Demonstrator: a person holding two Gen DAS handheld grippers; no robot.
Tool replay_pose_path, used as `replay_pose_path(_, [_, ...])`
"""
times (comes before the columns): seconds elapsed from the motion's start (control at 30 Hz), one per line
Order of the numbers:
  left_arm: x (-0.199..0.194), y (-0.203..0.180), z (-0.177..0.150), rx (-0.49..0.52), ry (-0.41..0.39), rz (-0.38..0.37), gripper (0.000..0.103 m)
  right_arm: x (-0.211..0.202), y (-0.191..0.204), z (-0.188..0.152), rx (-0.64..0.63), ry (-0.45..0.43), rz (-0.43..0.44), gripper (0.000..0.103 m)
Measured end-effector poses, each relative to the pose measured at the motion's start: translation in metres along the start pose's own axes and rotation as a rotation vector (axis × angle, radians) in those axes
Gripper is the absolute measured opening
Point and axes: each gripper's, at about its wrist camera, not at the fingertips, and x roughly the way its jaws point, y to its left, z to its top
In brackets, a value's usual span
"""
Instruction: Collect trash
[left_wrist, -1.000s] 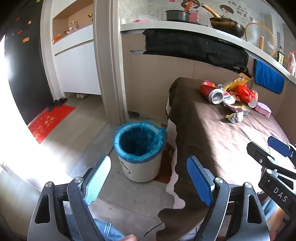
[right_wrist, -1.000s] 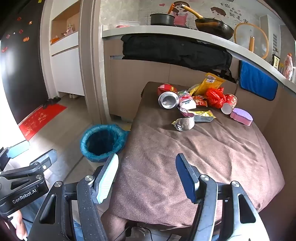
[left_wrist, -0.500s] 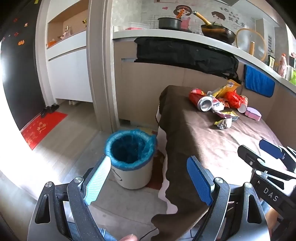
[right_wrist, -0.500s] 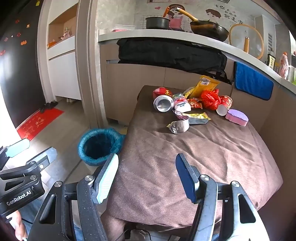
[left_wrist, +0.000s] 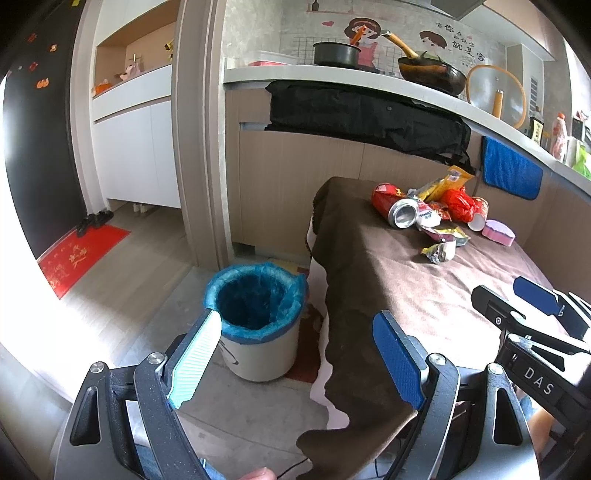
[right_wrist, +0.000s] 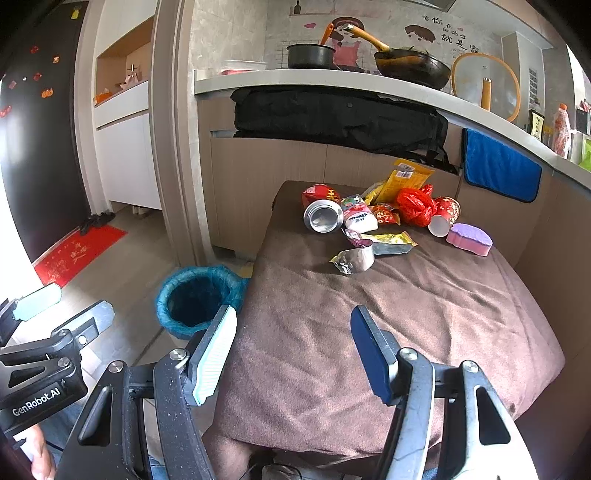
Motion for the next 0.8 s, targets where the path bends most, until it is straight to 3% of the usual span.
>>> replay_pose_path(0.8, [-0.001, 0.0015, -0.002, -0.015, 0.0, -0.005, 0.084, -0.0094, 0.0053, -0.0055, -0.009, -0.04, -0.007, 0.061])
